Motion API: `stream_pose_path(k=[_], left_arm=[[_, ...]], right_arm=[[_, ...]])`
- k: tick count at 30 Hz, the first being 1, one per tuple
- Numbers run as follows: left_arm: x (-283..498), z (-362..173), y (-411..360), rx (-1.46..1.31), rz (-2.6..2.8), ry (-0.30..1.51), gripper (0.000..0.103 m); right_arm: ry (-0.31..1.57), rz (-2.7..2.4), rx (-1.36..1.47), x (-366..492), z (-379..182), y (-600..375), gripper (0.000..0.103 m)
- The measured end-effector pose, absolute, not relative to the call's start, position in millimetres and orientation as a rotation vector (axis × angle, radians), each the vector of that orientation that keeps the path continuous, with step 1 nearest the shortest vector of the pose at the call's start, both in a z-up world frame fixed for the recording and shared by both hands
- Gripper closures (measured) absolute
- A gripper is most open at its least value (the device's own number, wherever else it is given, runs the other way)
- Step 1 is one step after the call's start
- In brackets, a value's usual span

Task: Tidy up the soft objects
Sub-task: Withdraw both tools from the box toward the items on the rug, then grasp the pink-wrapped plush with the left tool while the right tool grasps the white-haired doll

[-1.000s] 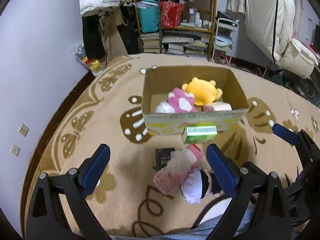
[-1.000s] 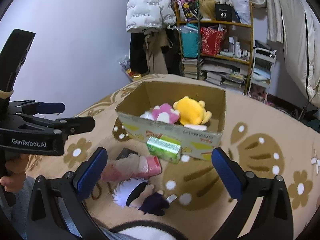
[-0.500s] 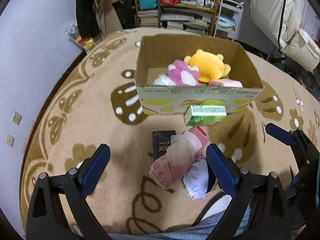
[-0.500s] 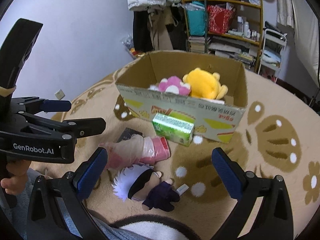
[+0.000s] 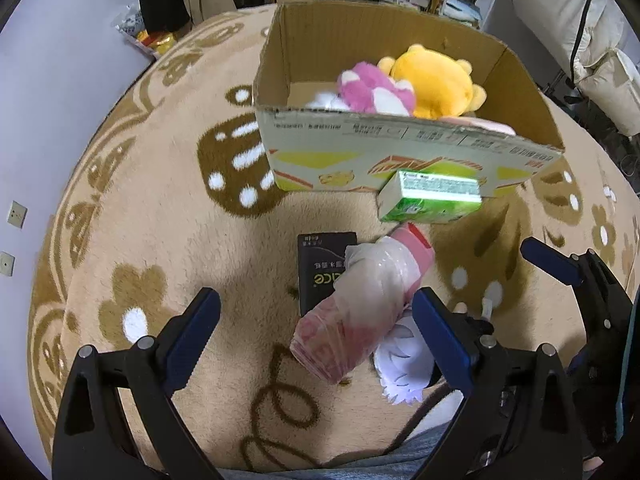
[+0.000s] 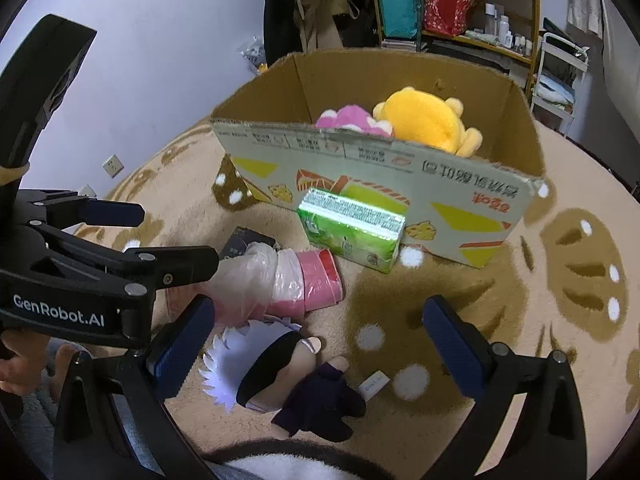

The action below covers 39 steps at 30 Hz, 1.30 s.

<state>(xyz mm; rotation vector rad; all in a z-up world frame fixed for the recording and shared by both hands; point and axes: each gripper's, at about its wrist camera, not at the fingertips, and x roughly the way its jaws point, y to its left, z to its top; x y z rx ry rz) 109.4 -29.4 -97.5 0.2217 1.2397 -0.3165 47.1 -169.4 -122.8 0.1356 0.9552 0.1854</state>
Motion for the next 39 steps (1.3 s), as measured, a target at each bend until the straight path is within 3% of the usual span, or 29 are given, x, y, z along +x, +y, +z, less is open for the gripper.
stream_pose_path(k=[23,39], left_arm=[[116,-141,-26,0.21,-0.29,1.375,0.009],[109,-155,-36,0.209,-0.317,1.437,0.045]], right_arm=[[1.163,0.271,0.08,59,-172,-140,0.0],[1.242,0.311,0.142,60,-189,-137,0.0]])
